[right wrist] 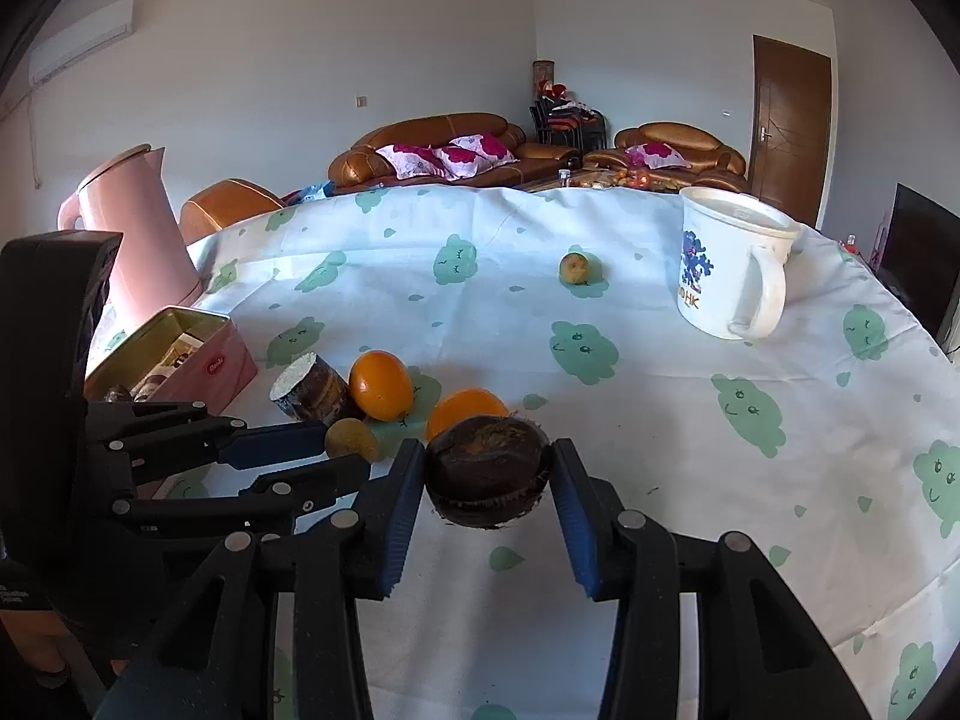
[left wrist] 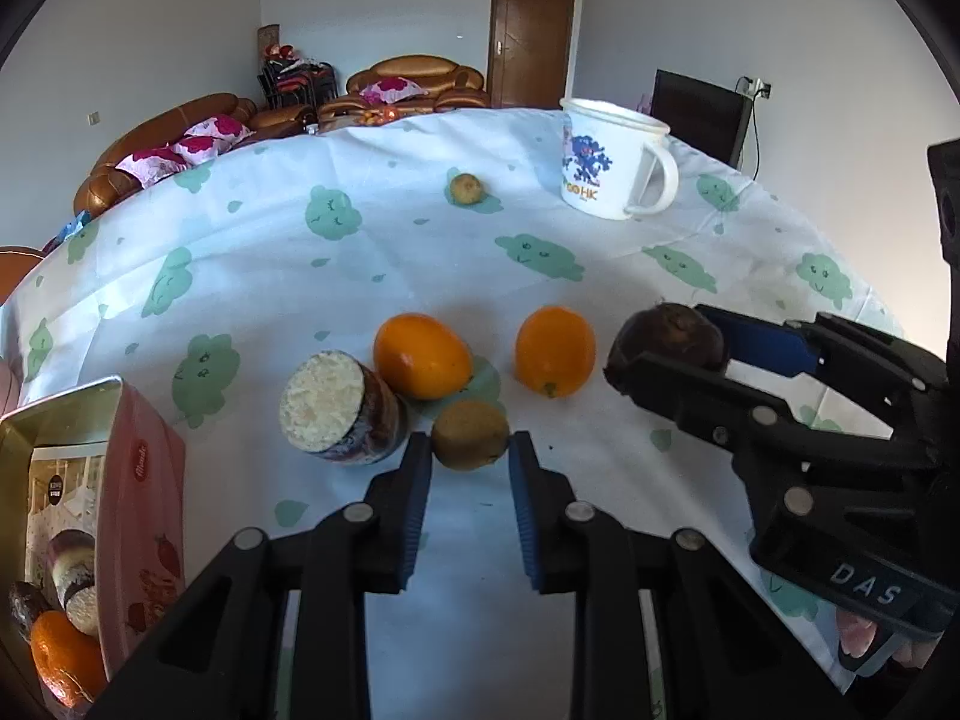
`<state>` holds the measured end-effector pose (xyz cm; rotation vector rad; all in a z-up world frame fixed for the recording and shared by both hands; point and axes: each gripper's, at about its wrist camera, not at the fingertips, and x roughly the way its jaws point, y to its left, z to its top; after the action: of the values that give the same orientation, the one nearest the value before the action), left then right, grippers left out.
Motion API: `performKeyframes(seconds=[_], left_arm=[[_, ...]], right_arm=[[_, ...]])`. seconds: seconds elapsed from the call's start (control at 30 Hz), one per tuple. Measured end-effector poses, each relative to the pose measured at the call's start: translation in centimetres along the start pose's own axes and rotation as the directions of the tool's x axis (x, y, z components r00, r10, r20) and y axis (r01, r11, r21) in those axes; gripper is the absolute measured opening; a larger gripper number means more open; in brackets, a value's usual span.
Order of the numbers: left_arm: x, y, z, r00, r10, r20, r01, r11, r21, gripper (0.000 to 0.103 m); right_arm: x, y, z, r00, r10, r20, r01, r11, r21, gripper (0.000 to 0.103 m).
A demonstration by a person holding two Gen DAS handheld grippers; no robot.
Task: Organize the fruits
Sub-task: 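Grasp the dark brown round cake with the right gripper while the left moves to the kiwi, then grasp the brown kiwi with the left gripper and lift it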
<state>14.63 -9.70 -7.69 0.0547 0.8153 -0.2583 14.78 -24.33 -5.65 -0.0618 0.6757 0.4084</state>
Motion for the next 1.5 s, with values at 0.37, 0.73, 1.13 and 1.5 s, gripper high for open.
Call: performKeyframes(seconds=[0.37, 0.73, 1.13, 1.5], left_arm=[[-1.8, 0.0, -0.3, 0.997, -0.004, 0.081, 0.003, 1.0, 0.004, 0.028], [-3.4, 0.5, -0.7, 0.987, 0.004, 0.162, -0.002, 1.0, -0.018, 0.028], [-4.3, 0.4, -1.0, 0.977, 0.018, 0.211, -0.014, 1.0, -0.019, 0.028], [-5.0, 0.5, -1.2, 0.969, 0.027, 0.247, -0.023, 1.0, -0.021, 0.028]], right_arm=[[-0.5, 0.0, 0.1, 1.0, -0.002, 0.03, 0.001, 1.0, 0.007, 0.045], [-1.1, 0.0, 0.0, 0.998, 0.014, 0.065, -0.014, 1.0, 0.002, 0.045], [-1.9, 0.1, -0.2, 0.994, 0.032, 0.104, -0.032, 0.999, -0.006, 0.045], [-2.5, 0.1, -0.3, 0.99, 0.033, 0.136, -0.032, 0.999, -0.009, 0.045]])
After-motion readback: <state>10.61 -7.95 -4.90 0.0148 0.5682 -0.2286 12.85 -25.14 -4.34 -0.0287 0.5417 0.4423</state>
